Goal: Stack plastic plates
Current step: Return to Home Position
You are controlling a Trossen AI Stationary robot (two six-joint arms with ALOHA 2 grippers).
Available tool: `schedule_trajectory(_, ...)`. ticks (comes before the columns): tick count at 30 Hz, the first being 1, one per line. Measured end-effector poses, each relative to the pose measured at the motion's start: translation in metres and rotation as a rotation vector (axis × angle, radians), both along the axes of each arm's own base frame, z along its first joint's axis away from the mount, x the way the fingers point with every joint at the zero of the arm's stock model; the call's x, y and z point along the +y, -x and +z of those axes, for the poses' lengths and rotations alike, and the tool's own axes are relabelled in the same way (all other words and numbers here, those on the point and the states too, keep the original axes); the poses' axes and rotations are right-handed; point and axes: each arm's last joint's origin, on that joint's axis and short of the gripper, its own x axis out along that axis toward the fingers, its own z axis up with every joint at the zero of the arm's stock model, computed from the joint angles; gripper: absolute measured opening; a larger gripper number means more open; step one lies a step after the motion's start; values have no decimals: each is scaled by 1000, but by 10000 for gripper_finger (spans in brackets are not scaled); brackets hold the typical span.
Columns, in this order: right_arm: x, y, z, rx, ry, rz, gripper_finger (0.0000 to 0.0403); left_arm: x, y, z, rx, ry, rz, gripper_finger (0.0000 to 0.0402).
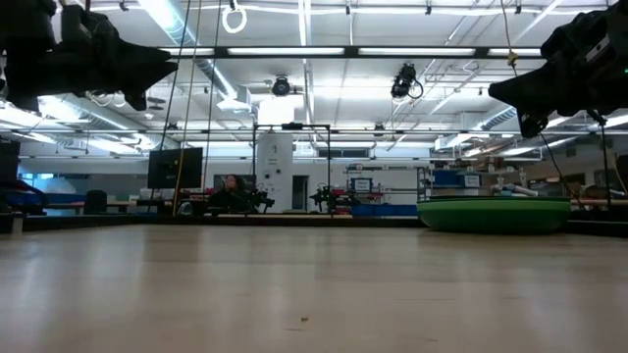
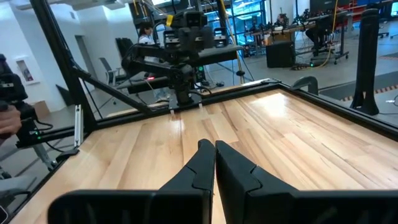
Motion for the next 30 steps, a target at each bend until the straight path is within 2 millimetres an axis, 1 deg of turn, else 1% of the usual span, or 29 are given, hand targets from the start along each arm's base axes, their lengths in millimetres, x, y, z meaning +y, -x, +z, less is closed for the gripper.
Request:
schedule_trajectory(4, 0, 0, 0, 0, 0, 0, 25, -2, 6, 3, 0, -10, -79, 79)
schedule_trajectory(7, 0, 0, 0, 0, 0, 0, 25, -1, 8, 1, -11, 20, -42, 32)
schedule_trajectory(9, 0, 0, 0, 0, 0, 1, 25, 2, 8, -10, -9, 85, 14, 10)
schedule_trajectory(10, 0, 0, 0, 0, 0, 1, 25, 3, 7, -13, 4, 116, 49, 8)
schedule_trajectory(13, 0, 0, 0, 0, 0, 1, 25, 3, 4, -17, 27, 118, 108, 8)
schedule_trajectory(18, 0, 0, 0, 0, 0, 1, 25, -9, -6, -16, 26, 85, 24, 4)
schedule_trajectory(23, 0, 0, 0, 0, 0, 1, 25, -24, -17, -18, 35, 53, -39, 3)
schedule_trajectory(30, 0, 0, 0, 0, 0, 1, 25, -44, -26, -22, 74, 28, -53, 1)
